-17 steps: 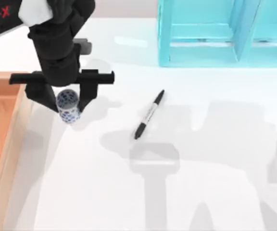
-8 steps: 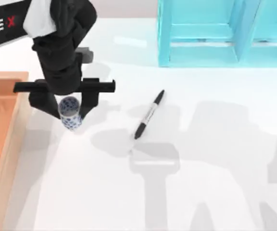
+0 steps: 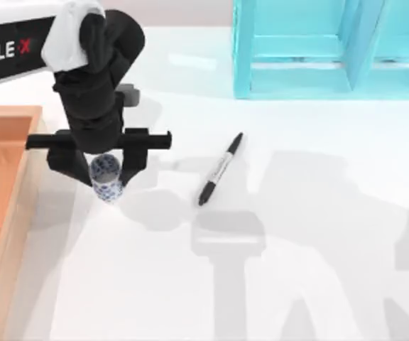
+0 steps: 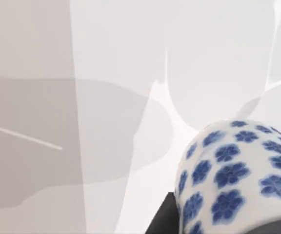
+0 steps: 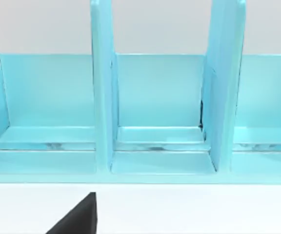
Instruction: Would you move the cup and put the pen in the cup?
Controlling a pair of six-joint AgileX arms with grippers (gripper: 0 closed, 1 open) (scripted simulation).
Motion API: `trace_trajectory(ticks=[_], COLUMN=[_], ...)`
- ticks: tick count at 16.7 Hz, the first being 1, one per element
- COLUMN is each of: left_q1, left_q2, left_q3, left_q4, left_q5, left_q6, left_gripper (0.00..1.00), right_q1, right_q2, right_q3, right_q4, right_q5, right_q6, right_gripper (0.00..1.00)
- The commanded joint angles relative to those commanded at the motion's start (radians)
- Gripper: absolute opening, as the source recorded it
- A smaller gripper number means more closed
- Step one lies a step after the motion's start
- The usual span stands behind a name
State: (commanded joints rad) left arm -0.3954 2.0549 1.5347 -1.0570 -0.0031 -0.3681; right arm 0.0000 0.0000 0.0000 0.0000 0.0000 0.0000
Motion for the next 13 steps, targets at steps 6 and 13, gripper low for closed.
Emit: trace_trajectory(ticks=[6, 13], left_q1=[0.000, 0.000], left_q2=[0.000, 0.000], left_q3=[0.000, 0.000], left_q4=[0.000, 0.000], left_q5=[0.000, 0.000], left_q6=[0.000, 0.000], left_gripper=[0.23, 0.75], right_q1=[0.000, 0.000], right_q2=[0.000, 0.000], right_q3=[0.000, 0.000], right_q4=[0.000, 0.000], right_q5=[0.000, 0.000], right_q6=[0.000, 0.000], right_gripper=[1.00, 1.00])
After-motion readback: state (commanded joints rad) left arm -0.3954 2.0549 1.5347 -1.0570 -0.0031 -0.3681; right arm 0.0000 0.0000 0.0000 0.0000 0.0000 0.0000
